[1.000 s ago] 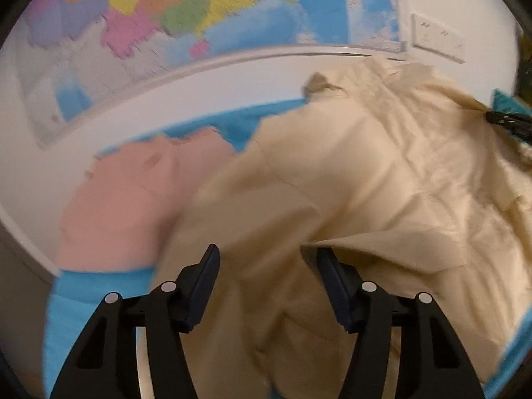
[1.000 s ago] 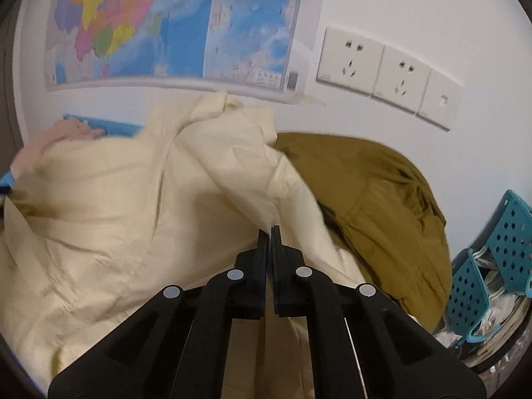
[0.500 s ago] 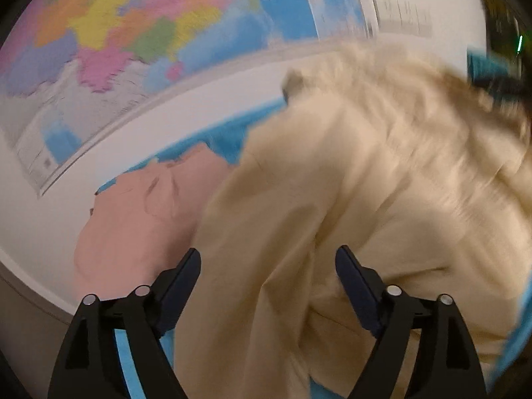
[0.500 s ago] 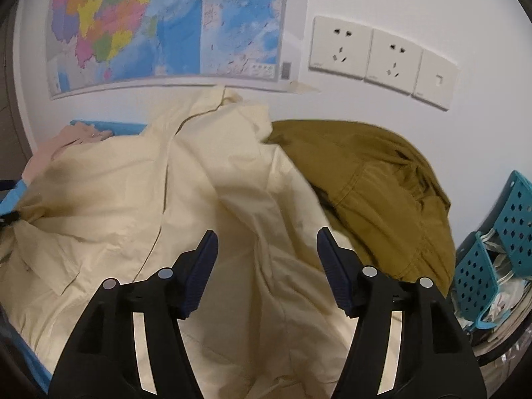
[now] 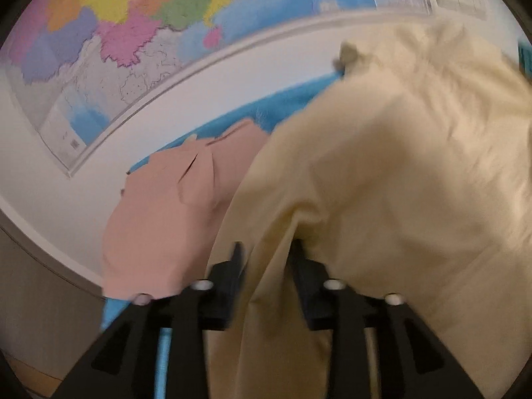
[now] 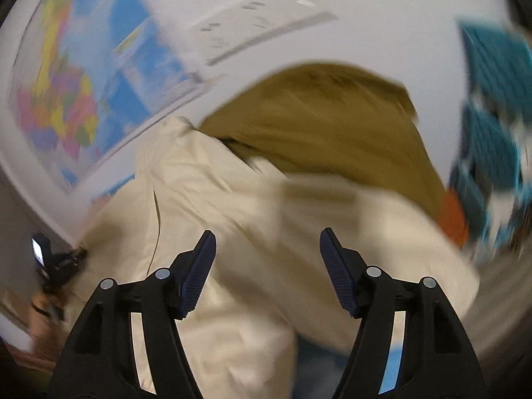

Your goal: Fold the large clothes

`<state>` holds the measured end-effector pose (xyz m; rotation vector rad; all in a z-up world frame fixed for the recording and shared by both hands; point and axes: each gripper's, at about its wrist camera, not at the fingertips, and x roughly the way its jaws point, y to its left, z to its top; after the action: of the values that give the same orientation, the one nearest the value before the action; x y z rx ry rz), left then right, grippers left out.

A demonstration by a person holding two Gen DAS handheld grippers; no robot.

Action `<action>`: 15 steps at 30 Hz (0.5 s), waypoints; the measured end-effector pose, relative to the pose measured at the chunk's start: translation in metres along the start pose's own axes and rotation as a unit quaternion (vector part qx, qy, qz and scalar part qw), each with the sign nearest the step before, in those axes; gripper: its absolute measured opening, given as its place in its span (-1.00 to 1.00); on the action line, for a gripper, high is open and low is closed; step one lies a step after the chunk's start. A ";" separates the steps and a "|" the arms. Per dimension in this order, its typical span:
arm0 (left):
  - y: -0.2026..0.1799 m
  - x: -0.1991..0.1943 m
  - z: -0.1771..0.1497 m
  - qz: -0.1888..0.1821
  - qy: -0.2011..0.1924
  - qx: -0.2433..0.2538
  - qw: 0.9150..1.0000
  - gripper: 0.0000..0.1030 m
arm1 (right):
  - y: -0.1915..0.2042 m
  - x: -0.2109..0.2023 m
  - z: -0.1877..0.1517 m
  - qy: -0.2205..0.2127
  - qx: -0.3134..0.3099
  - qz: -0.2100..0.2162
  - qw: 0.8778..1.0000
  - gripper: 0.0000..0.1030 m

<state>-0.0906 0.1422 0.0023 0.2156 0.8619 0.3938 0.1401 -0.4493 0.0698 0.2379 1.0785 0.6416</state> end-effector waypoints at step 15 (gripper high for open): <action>-0.106 -0.091 0.052 -0.163 -0.159 0.091 0.970 0.28 | -0.186 -0.012 -0.082 0.019 0.368 0.030 0.929 0.54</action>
<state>-0.0773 0.0070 0.0621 0.2937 0.6016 -0.0297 0.1331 -0.6147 -0.0496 0.9137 1.3195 0.2678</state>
